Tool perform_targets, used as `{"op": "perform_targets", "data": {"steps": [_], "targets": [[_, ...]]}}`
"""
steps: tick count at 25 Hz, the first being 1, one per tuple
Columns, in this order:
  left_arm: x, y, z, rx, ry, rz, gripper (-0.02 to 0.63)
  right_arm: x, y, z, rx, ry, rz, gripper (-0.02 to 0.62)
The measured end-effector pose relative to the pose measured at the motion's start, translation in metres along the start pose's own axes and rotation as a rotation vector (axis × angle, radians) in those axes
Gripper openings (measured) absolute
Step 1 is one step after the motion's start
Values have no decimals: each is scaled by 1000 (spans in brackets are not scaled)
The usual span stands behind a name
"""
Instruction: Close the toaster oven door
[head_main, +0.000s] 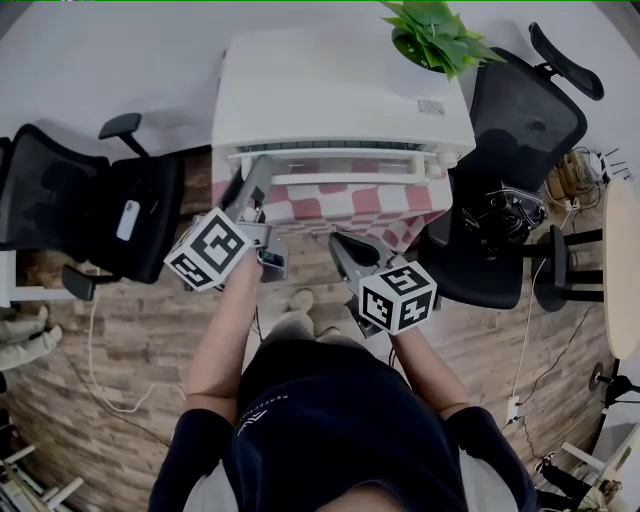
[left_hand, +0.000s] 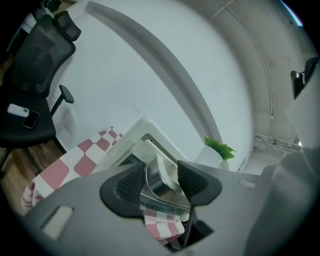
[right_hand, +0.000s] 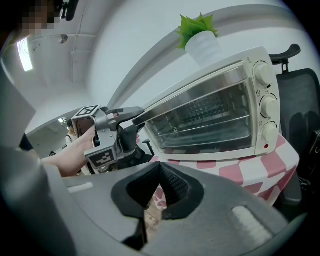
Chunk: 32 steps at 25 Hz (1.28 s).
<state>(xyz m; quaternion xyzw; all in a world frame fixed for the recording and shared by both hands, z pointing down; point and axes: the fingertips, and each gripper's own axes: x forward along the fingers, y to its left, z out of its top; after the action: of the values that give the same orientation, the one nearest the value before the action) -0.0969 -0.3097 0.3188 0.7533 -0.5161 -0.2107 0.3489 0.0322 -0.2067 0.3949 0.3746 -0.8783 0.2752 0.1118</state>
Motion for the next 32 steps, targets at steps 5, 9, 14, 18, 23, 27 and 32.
{"op": "perform_targets", "data": {"steps": [5,9,14,18,23,27,32], "targets": [[0,0,4,13,-35,7,221,2,0,1,-4,5,-1,3],[1,-7,10,156,-61,30,230,1,-3,0,0,8,-8,2],[0,-7,7,160,-46,27,229,-1,-3,-1,2,4,-14,3],[-6,-8,10,185,-48,26,218,-2,-1,-3,4,-3,-19,3],[-18,-8,5,206,-30,23,204,-6,4,-6,-1,-12,-28,3],[-31,-11,6,242,-31,10,175,-10,7,-5,-7,-31,-46,2],[-45,-13,-4,292,10,7,104,-18,8,-4,-5,-56,-71,3]]}}
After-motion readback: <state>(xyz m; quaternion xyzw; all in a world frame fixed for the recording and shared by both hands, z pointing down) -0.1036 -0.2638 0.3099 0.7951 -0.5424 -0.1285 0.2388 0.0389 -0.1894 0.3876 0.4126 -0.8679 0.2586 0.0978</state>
